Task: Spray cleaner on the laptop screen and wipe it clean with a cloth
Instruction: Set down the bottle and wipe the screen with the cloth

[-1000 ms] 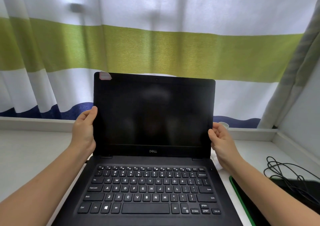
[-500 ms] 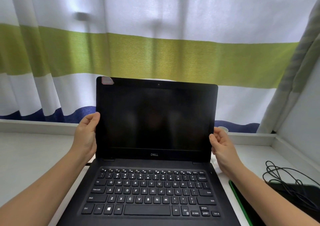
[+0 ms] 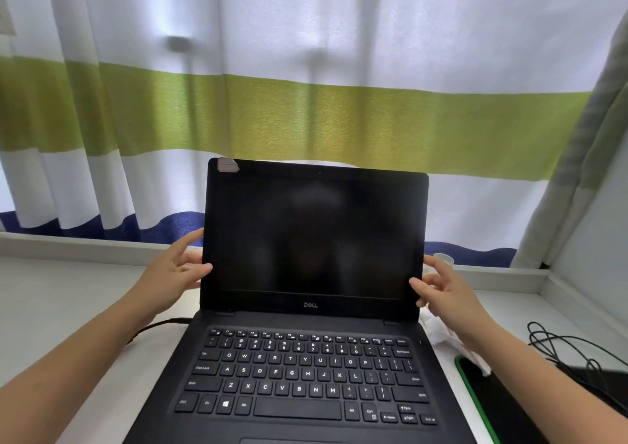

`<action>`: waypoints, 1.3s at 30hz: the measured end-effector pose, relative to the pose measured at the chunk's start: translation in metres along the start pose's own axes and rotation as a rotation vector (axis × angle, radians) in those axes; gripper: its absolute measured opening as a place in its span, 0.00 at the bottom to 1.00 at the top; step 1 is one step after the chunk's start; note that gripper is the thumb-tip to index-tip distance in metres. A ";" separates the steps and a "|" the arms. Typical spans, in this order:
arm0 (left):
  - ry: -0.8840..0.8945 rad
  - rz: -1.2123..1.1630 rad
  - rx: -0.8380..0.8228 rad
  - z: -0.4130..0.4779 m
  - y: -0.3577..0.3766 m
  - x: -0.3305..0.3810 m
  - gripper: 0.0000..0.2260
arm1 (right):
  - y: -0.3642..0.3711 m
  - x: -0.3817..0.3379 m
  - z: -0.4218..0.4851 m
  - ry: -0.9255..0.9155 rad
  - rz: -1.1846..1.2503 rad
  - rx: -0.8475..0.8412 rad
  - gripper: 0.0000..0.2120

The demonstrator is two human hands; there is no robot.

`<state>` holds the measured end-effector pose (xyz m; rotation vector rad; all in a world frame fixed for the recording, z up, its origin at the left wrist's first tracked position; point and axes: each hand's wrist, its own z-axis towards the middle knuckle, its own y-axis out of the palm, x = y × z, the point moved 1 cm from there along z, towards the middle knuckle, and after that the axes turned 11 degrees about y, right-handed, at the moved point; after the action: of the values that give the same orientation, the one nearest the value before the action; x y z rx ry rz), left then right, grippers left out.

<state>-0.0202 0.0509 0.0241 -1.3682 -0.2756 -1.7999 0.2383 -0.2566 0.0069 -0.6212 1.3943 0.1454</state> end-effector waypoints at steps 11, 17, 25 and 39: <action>-0.012 -0.028 0.169 -0.004 0.013 -0.016 0.18 | 0.009 0.009 -0.001 -0.024 -0.056 0.061 0.07; 0.021 -0.060 0.177 -0.004 0.016 -0.019 0.17 | 0.010 0.010 0.002 -0.043 -0.061 0.058 0.08; 0.014 -0.149 0.226 0.011 0.019 -0.018 0.18 | 0.016 0.002 0.020 -0.027 -0.081 0.114 0.06; 0.003 -0.107 0.192 0.023 0.022 -0.031 0.18 | 0.015 0.004 0.022 0.002 -0.124 0.134 0.04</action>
<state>0.0135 0.0659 -0.0011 -1.2352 -0.5156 -1.8110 0.2517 -0.2343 -0.0009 -0.5939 1.3514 -0.0469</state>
